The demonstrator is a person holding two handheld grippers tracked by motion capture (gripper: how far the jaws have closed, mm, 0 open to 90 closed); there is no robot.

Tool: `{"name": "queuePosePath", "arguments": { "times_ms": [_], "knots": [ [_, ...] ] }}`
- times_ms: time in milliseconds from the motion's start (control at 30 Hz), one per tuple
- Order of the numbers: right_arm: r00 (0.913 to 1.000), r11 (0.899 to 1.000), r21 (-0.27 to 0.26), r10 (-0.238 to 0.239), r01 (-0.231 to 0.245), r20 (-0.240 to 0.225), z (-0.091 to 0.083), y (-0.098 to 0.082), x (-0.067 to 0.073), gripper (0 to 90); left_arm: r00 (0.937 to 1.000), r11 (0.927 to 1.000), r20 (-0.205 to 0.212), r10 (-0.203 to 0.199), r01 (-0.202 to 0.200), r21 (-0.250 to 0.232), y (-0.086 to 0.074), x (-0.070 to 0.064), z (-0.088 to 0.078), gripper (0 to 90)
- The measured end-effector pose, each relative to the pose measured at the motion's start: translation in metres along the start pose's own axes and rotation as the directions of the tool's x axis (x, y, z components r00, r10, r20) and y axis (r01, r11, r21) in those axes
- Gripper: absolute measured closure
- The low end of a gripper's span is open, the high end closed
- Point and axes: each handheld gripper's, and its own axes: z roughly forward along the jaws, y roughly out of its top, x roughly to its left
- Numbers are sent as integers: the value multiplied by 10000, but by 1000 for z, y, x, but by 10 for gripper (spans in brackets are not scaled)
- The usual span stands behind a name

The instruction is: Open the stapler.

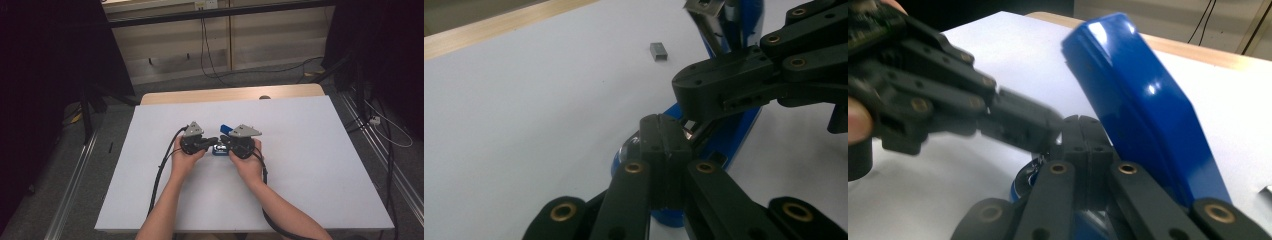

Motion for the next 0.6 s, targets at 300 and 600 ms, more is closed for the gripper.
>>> {"name": "queuePosePath", "arguments": {
  "times_ms": [300, 600],
  "knots": [
    [9967, 9995, -277, -113, 135, 798, -11, 5, -2, 900, 9997, 9999, -194, 159, -159, -10, 0, -3, 0, 900],
    [9899, 9992, -364, -82, 135, 1417, -29, 4, -12, 900, 9997, 9998, -144, 203, -203, -10, 0, -3, 0, 900]
  ]
}}
